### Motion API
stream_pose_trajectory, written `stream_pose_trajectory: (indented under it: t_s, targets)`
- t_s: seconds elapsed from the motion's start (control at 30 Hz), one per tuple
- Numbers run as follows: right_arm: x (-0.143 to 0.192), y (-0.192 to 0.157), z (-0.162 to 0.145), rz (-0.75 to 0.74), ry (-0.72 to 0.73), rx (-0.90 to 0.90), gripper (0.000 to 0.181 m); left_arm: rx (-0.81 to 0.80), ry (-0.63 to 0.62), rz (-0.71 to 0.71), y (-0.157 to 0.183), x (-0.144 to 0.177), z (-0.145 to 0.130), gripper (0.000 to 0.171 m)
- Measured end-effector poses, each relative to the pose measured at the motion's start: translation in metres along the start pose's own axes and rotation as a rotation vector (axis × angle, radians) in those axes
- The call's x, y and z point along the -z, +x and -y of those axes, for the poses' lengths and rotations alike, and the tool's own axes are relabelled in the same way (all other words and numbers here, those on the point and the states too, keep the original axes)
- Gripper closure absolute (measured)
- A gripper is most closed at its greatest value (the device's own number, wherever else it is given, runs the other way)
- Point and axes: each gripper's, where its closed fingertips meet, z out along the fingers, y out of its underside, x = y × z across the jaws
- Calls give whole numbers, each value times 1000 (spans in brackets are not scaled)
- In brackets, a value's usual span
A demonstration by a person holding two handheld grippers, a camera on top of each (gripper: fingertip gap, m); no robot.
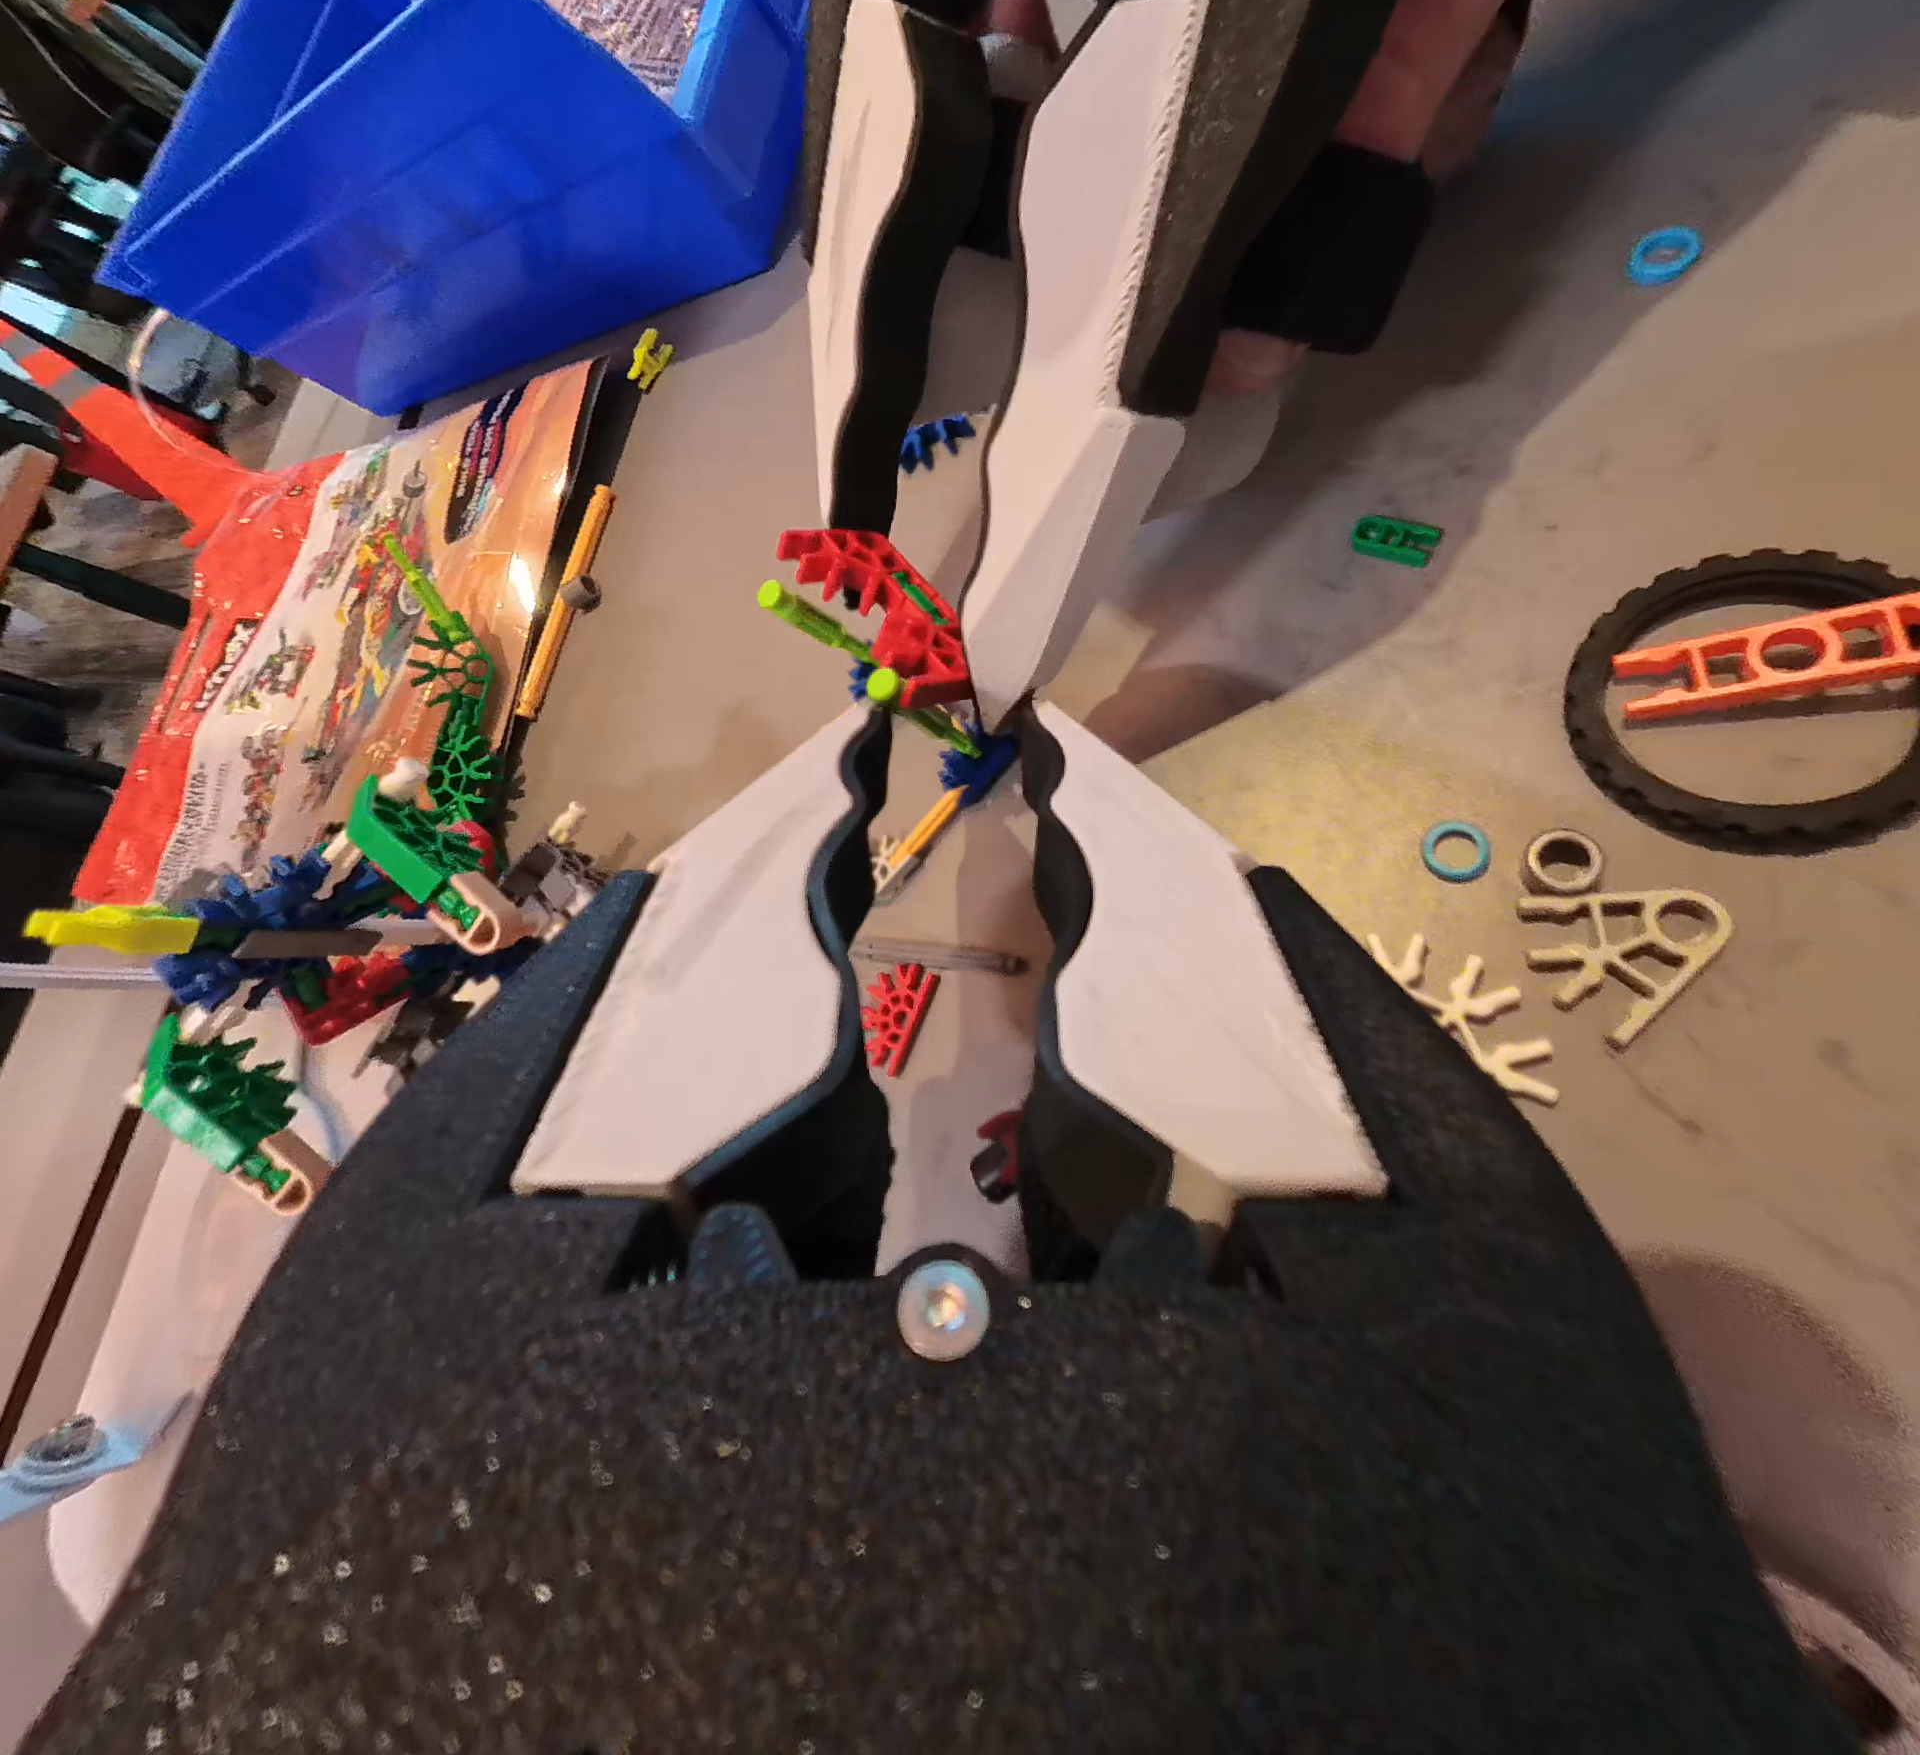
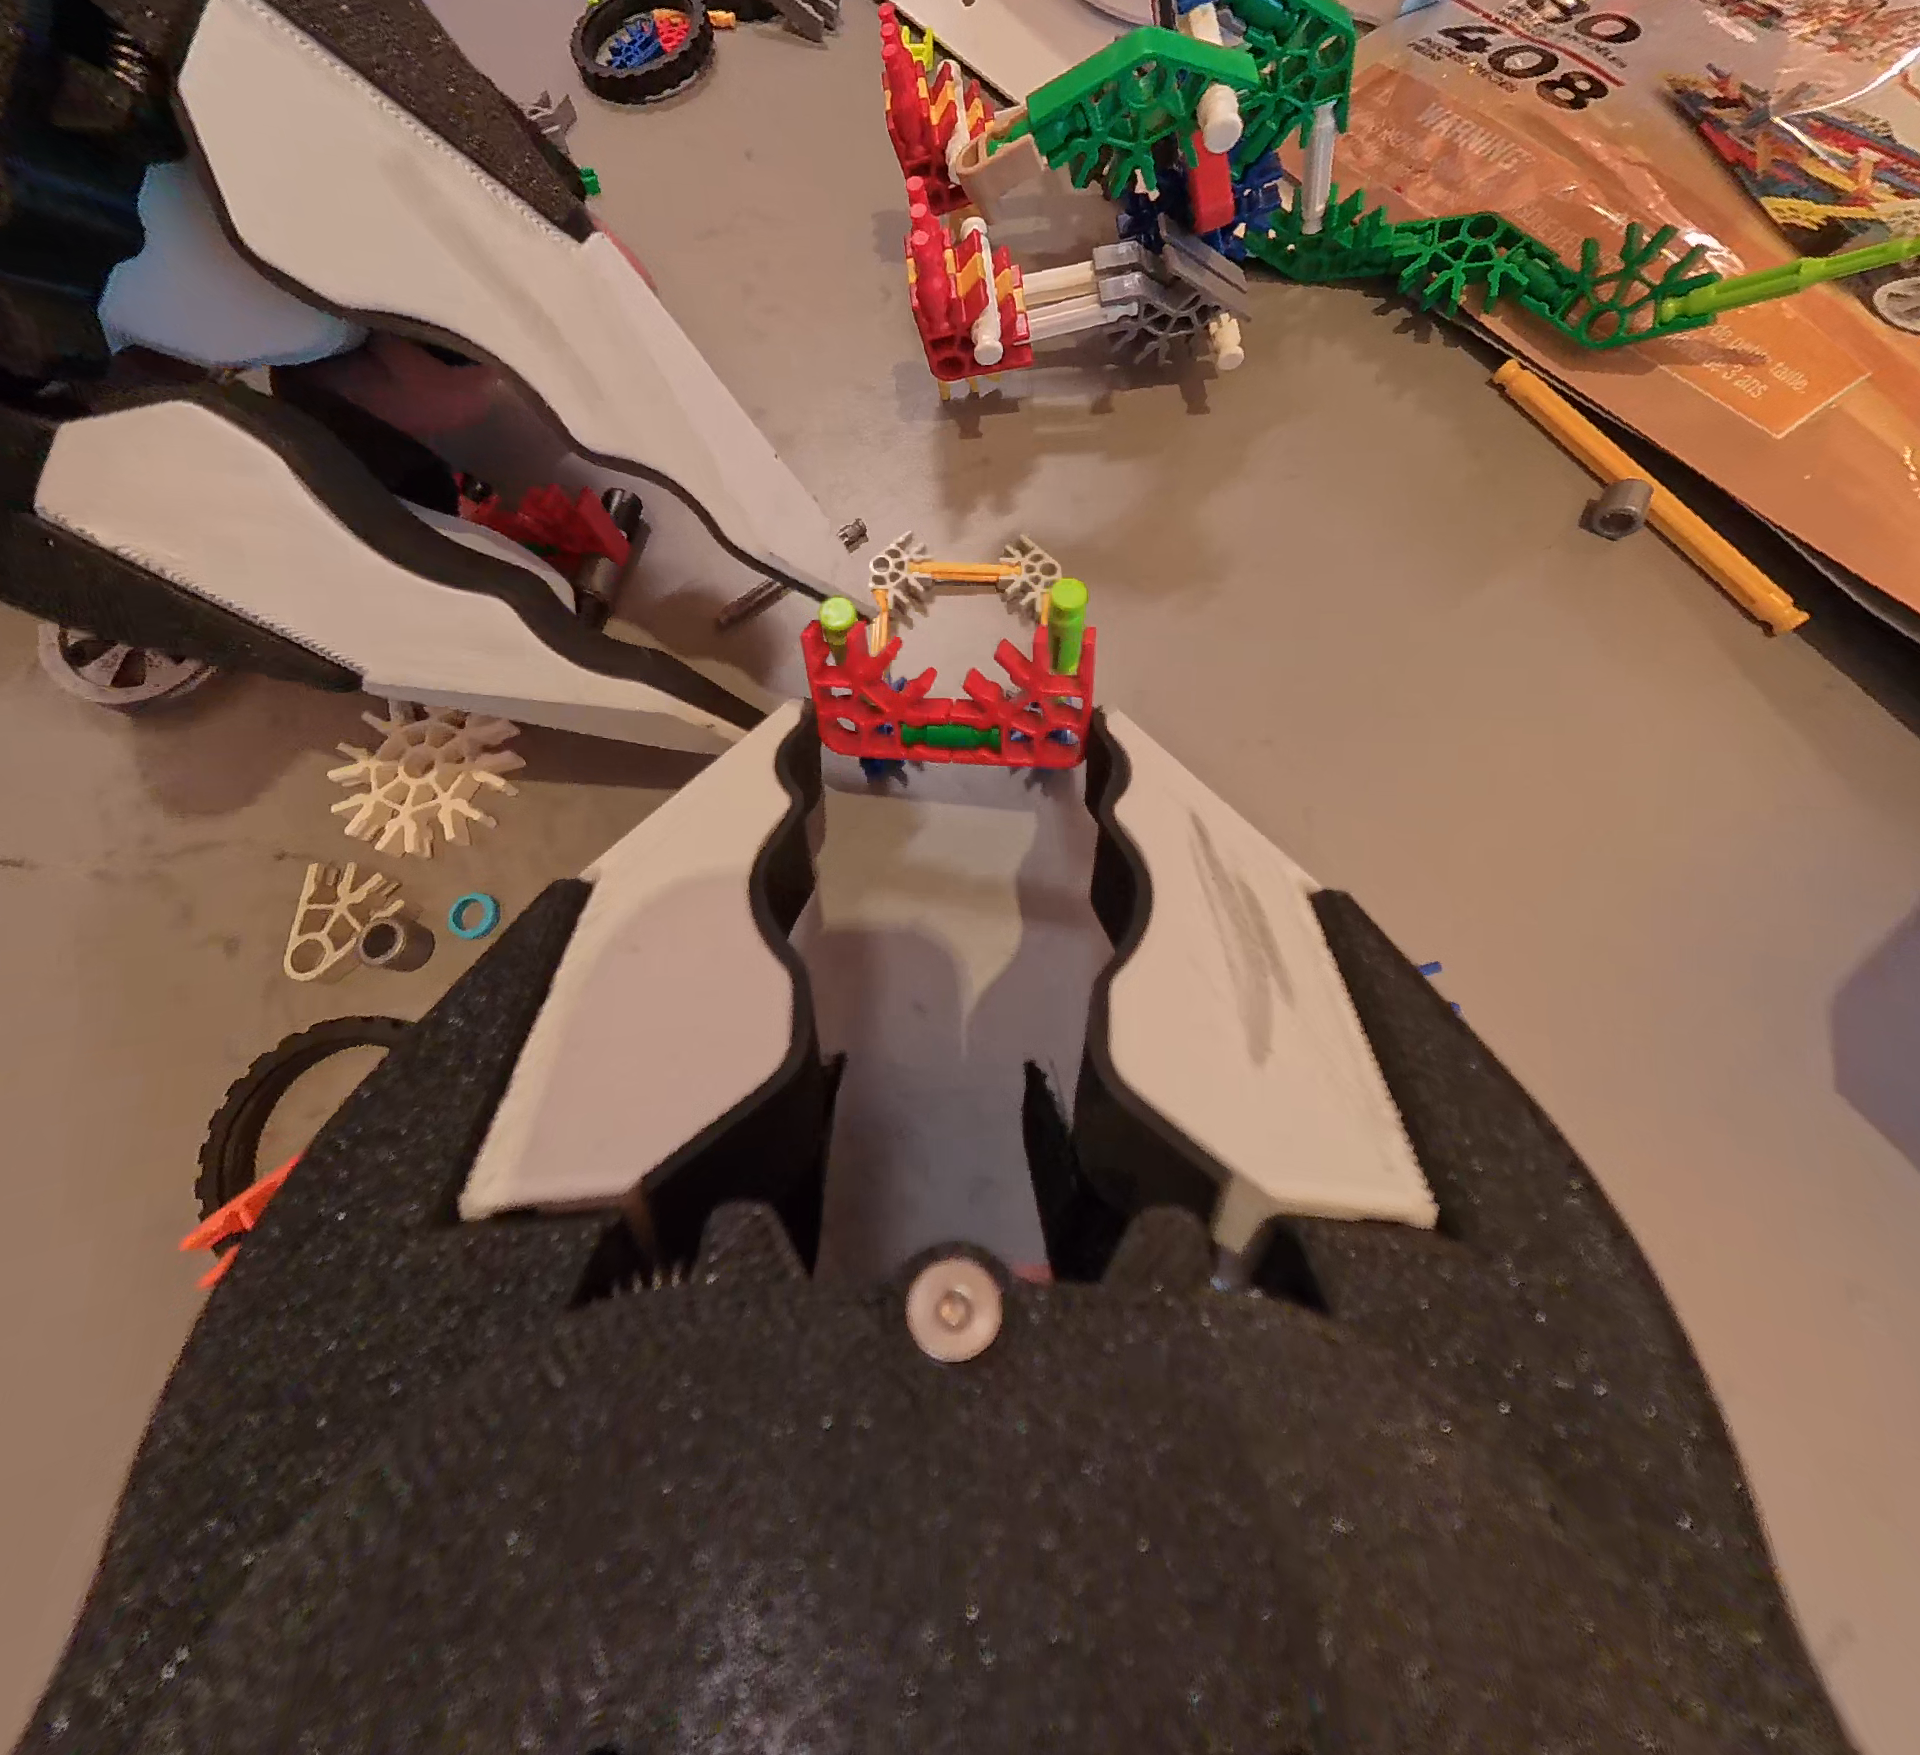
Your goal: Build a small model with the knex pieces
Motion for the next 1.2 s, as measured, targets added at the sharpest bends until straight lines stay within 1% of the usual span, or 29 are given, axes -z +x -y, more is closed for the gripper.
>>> stream_pose_trajectory:
  t_s: [0.17, 0.53, 0.67, 0.9, 1.07, 1.2]
  targets:
    - [1, 3, -1, -12, -2, -5, 131, -42, -1, 48, -2, -2, 1, 149]
    - [2, 2, 0, -5, -2, -6, 131, -74, 17, 53, -1, -1, 2, 149]
    - [2, 3, -2, -5, -12, -9, 131, -139, 10, 86, -1, -2, 3, 148]
    - [0, 2, -9, 2, -49, -16, 132, -326, -35, 160, 3, -5, 3, 146]
    - [-1, 1, -13, 8, -71, -16, 132, -390, -56, 170, 6, -6, 2, 146]
    - [-2, 1, -17, 6, -92, -8, 132, -407, -65, 165, 9, -8, 1, 146]
